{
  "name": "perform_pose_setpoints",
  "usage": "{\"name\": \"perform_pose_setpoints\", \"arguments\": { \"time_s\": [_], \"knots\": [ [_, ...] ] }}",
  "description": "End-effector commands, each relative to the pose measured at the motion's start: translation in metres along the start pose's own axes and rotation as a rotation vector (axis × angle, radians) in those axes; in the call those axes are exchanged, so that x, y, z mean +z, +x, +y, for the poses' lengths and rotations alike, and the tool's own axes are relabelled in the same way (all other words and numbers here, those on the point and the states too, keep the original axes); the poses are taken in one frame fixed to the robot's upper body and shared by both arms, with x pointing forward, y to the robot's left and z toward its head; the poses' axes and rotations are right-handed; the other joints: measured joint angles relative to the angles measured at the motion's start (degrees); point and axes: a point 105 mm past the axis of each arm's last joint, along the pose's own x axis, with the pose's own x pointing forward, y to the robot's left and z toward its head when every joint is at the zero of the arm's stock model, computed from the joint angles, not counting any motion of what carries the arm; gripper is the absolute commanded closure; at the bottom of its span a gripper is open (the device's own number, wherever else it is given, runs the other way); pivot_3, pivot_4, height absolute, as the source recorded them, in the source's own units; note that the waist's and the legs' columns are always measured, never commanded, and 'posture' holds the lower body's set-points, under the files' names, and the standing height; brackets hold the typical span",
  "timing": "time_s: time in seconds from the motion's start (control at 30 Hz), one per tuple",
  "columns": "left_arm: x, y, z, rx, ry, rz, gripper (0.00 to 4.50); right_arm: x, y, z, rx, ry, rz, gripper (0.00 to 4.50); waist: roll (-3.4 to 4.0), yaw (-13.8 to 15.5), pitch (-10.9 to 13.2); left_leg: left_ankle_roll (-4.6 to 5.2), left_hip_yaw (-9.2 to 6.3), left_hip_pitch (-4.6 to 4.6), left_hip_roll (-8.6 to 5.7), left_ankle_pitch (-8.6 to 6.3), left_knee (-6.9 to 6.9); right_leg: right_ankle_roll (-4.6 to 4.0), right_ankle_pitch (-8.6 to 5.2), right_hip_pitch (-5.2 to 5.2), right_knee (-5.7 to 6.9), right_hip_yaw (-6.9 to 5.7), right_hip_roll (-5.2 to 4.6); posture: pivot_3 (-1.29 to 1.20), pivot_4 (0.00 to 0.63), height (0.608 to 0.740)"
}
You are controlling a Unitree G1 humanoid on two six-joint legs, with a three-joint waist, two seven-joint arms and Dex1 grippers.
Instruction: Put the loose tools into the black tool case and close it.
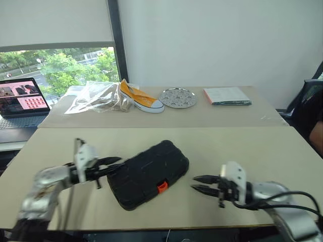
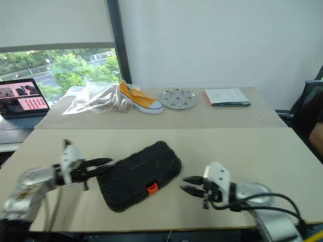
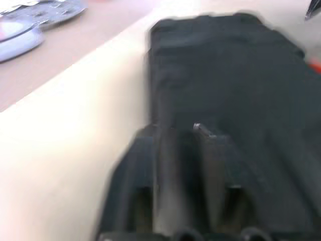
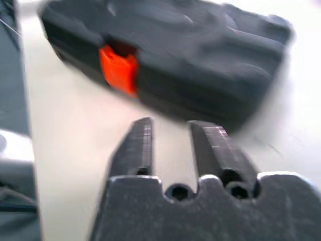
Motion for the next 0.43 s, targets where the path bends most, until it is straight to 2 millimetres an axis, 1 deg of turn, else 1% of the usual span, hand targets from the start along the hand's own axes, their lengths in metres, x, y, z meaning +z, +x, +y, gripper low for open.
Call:
{"name": "perform_pose_setpoints", "arguments": {
  "time_s": [0.03,0.07,0.1,0.17,0.2,0.27,0.37,0.43],
  "knots": [
    [-0.029,-0.028,-0.009,0.014,0.009,0.129,1.28,-0.001,-0.023,-0.009,-0.013,-0.118,-0.038,1.25,0.08,0.49,0.16,0.03,0.03,0.0,-0.03,-0.02,-0.03,0.02,-0.02,-0.01,-0.04,-0.02,0.01,0.0,0.15,0.74],
    [-0.033,-0.035,-0.012,0.015,-0.012,0.147,0.93,-0.007,-0.029,-0.009,-0.012,-0.126,-0.027,0.93,0.02,0.7,0.31,0.07,0.1,0.0,-0.04,-0.05,-0.1,0.03,-0.03,-0.04,-0.11,-0.04,0.02,0.0,0.15,0.74],
    [-0.035,-0.04,-0.014,0.016,-0.024,0.157,0.85,-0.011,-0.034,-0.011,-0.018,-0.139,-0.017,0.5,-0.13,0.84,0.44,0.12,0.13,-0.06,-0.07,-0.07,-0.11,0.09,-0.07,-0.1,-0.1,-0.08,0.03,0.0,0.15,0.74],
    [-0.04,-0.048,-0.02,0.007,-0.091,0.172,0.12,-0.016,-0.043,-0.015,-0.028,-0.082,-0.018,0.0,-0.37,1.43,0.58,0.15,0.12,-0.26,-0.07,-0.08,-0.07,0.08,-0.06,-0.22,-0.11,-0.19,0.04,0.0,0.15,0.74],
    [-0.041,-0.05,-0.022,0.012,-0.101,0.175,0.03,-0.016,-0.046,-0.019,-0.04,-0.075,-0.023,0.0,-0.37,1.66,0.58,0.16,0.13,-0.33,-0.07,-0.09,-0.01,0.07,-0.06,-0.27,-0.12,-0.28,0.03,0.0,0.15,0.74],
    [-0.042,-0.053,-0.023,0.032,-0.104,0.175,0.03,-0.017,-0.048,-0.023,-0.054,-0.091,-0.019,0.0,-0.32,1.74,0.6,0.23,0.12,-0.45,-0.06,-0.14,0.17,0.07,-0.05,-0.3,-0.12,-0.32,-0.03,0.0,0.15,0.74],
    [-0.042,-0.051,-0.02,0.104,-0.05,0.179,0.03,-0.02,-0.049,-0.033,-0.103,-0.108,-0.014,0.0,-0.29,1.74,0.63,0.29,0.09,-0.59,-0.05,-0.18,0.35,0.08,-0.05,-0.3,-0.12,-0.36,-0.09,0.0,0.15,0.74],
    [-0.042,-0.049,-0.021,0.108,-0.018,0.193,0.03,-0.02,-0.049,-0.035,-0.108,-0.11,-0.016,0.0,-0.29,1.74,0.63,0.3,0.08,-0.6,-0.05,-0.18,0.4,0.08,-0.04,-0.29,-0.11,-0.36,-0.1,0.0,0.15,0.74]
  ]
}}
